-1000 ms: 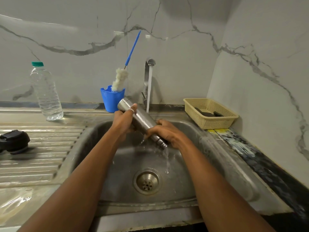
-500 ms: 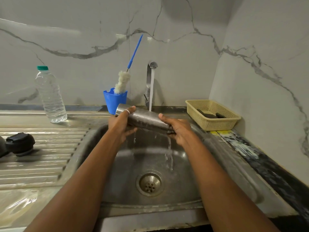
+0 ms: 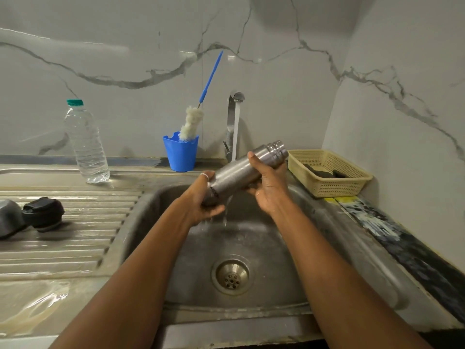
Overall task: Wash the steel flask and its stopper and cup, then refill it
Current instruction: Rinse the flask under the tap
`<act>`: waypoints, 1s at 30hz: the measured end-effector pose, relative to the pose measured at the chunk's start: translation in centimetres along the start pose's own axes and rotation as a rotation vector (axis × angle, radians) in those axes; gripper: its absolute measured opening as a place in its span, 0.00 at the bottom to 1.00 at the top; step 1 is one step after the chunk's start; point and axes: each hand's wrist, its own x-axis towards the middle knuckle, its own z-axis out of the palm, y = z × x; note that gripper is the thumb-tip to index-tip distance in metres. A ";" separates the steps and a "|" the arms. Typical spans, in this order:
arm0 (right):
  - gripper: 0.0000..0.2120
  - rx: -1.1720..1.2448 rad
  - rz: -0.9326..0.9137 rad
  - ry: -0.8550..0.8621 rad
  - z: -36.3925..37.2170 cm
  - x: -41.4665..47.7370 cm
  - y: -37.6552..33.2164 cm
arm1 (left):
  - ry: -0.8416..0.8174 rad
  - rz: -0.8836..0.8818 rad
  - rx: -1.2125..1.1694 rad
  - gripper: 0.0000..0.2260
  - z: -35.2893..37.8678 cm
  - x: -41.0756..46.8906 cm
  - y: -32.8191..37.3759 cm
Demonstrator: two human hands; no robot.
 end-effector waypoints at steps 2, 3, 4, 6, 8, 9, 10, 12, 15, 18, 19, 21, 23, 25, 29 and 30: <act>0.37 -0.048 -0.053 0.023 -0.2 0.0 -0.1 | 0.006 -0.008 0.090 0.17 0.3 0.4 -0.3; 0.35 -0.096 -0.074 0.027 -0.2 -0.1 -0.1 | 0.023 0.001 0.137 0.16 0.3 0.5 -0.4; 0.34 -0.161 -0.091 0.019 -0.2 -0.1 0.0 | 0.039 0.006 0.177 0.14 0.3 0.6 -0.5; 0.34 -0.319 -0.128 -0.018 0.0 -0.2 0.4 | 0.084 0.030 0.290 0.11 0.1 1.1 -0.8; 0.35 -0.482 -0.152 -0.061 0.4 -0.1 1.4 | 0.154 0.122 0.492 0.05 0.0 1.1 -1.1; 0.35 -0.564 -0.156 -0.082 0.7 -0.2 2.0 | 0.215 0.187 0.617 0.03 0.1 0.7 -1.2; 0.34 -0.649 -0.161 -0.104 0.8 -0.2 2.5 | 0.269 0.258 0.709 0.04 0.1 0.5 -1.1; 0.33 -0.799 -0.179 -0.157 0.9 -0.3 3.4 | 0.315 0.403 0.748 0.07 0.1 0.8 -0.8; 0.33 -0.895 -0.208 -0.205 1.0 -0.5 3.8 | 0.274 0.512 0.660 0.11 0.5 1.7 0.2; 0.32 -0.922 -0.214 -0.208 0.6 0.1 4.1 | 0.246 0.524 0.491 0.17 1.4 2.0 2.3; 0.31 -0.937 -0.219 -0.212 0.4 0.3 4.3 | 0.231 0.515 0.460 0.22 1.7 2.1 3.2; 0.31 -0.971 -0.233 -0.209 0.2 0.6 4.7 | 0.187 0.483 0.432 0.30 2.1 2.8 4.8; 0.31 -0.994 -0.245 -0.204 0.1 0.9 5.0 | 0.094 0.455 0.355 0.34 2.4 3.7 5.8; 0.30 -1.004 -0.248 -0.204 0.2 1.0 5.2 | 0.036 0.460 0.290 0.34 2.7 4.0 6.4; 0.32 -1.035 -0.226 -0.194 0.2 1.3 5.5 | 0.006 0.464 0.291 0.35 3.4 4.4 7.1; 0.32 -1.042 -0.220 -0.196 0.1 1.3 5.5 | 0.006 0.464 0.296 0.35 3.4 4.6 7.2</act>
